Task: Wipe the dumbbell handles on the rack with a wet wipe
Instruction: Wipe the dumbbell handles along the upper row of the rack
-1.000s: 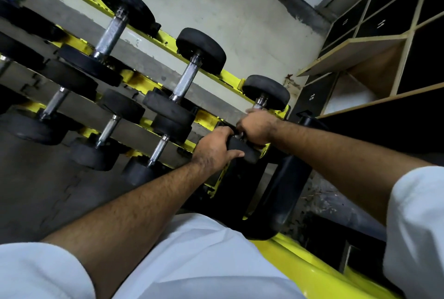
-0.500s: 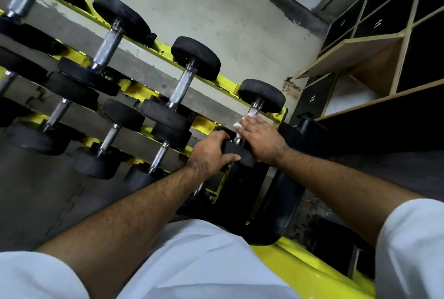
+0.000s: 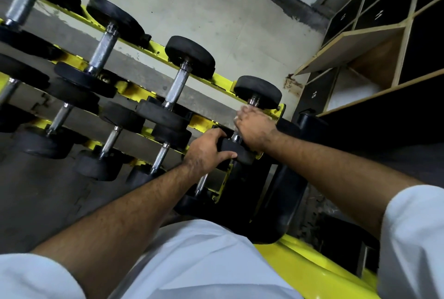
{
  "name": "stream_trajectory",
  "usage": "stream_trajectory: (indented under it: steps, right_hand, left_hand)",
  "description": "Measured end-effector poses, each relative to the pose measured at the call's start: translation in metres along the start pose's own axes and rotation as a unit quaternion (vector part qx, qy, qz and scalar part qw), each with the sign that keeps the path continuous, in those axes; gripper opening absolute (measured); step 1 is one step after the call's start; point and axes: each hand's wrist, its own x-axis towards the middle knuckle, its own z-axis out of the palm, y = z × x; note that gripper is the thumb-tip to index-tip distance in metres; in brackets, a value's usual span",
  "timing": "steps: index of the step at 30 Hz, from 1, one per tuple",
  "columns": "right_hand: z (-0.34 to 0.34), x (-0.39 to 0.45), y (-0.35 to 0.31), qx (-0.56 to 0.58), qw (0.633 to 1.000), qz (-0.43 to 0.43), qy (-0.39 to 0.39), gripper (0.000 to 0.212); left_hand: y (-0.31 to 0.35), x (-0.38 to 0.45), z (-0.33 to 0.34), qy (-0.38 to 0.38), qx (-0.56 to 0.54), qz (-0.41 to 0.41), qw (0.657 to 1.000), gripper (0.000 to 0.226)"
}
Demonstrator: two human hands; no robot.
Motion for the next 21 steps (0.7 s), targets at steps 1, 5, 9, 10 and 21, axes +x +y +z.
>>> stream_trajectory:
  steps: [1, 5, 9, 10, 21]
  right_hand:
    - [0.001, -0.001, -0.002, -0.001, 1.0, -0.031, 0.0, 0.044]
    - [0.004, -0.005, 0.025, 0.051, 0.997, 0.027, 0.057, 0.05]
    - [0.01, -0.006, 0.011, 0.043, 0.995, -0.076, 0.041, 0.044]
    - [0.01, -0.008, 0.01, 0.037, 0.992, -0.118, 0.039, 0.044]
    - [0.005, -0.004, 0.011, 0.06, 0.987, -0.14, 0.046, 0.036]
  left_hand:
    - [0.0, 0.0, -0.001, -0.003, 0.0, 0.0, 1.0, 0.059]
    - [-0.001, 0.001, -0.002, -0.007, -0.004, -0.001, 1.0, 0.06]
    - [0.001, 0.001, -0.002, -0.005, -0.012, -0.002, 1.0, 0.058]
    - [0.002, 0.0, -0.002, -0.006, -0.013, -0.001, 1.0, 0.057]
    - [-0.01, 0.001, 0.002, -0.014, -0.025, 0.031, 0.999, 0.057]
